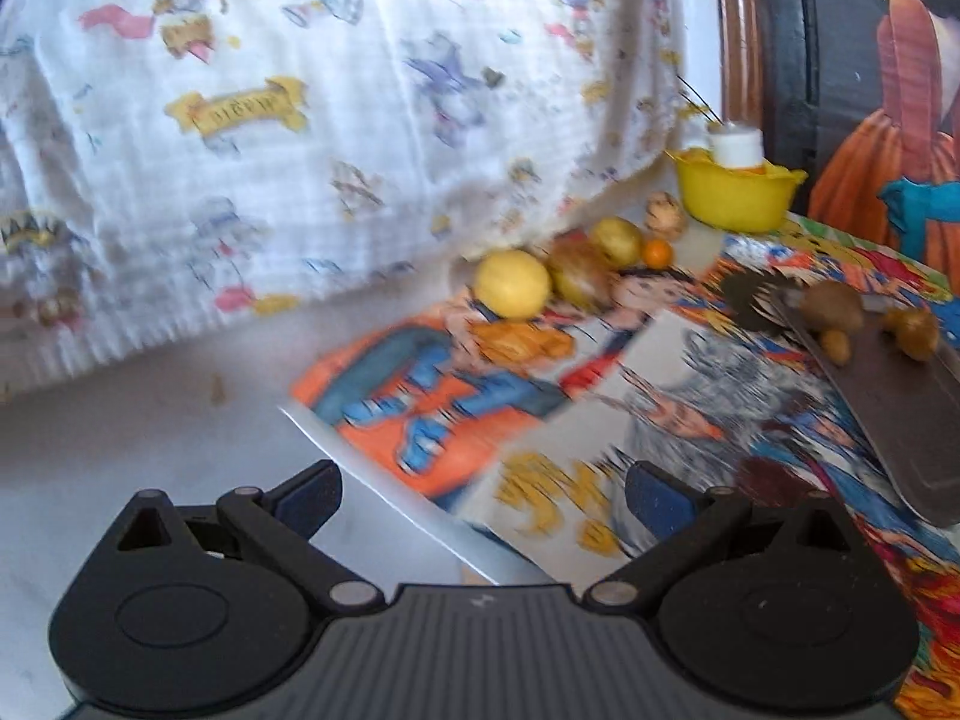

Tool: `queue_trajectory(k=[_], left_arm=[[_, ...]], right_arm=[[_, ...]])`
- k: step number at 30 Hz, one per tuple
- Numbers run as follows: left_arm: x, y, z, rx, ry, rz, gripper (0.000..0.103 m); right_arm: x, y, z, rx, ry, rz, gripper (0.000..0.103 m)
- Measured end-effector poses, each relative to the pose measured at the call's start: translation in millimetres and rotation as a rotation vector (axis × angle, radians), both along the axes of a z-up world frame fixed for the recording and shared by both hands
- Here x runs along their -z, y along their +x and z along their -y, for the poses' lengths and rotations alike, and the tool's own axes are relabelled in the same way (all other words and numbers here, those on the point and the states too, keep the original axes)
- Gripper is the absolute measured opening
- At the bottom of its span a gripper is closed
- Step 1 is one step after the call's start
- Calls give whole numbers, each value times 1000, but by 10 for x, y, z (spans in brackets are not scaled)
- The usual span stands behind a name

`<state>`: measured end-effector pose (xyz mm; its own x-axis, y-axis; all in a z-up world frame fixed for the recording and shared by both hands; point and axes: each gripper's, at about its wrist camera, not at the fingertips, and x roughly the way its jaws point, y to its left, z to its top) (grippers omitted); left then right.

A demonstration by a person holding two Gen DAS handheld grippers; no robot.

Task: Organize fruits
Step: 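Grasp the brown oval fruit with the right tool while the left tool grasps the lemon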

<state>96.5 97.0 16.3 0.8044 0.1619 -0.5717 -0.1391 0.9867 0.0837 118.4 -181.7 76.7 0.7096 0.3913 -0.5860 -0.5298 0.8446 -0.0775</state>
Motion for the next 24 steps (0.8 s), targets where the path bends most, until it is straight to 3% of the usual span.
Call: queue_trajectory(k=[5, 9, 14, 20, 24], left_arm=[[-52, 194, -125, 44, 42, 58, 103], [-54, 413, -161, 119, 119, 117, 103], [-30, 687, -185, 220, 189, 128, 103], [83, 996, -147, 335, 280, 126, 103], [180, 1197, -109, 377, 349, 113, 103]], right_arm=[[-261, 422, -94, -74, -20, 54, 102], [-410, 824, -217, -151, -25, 43, 102], [-456, 1336, -394, -199, -90, 60, 102], [-301, 1970, -563, -149, 23, -80, 102], [-112, 2345, -727, -89, 108, -190, 96]])
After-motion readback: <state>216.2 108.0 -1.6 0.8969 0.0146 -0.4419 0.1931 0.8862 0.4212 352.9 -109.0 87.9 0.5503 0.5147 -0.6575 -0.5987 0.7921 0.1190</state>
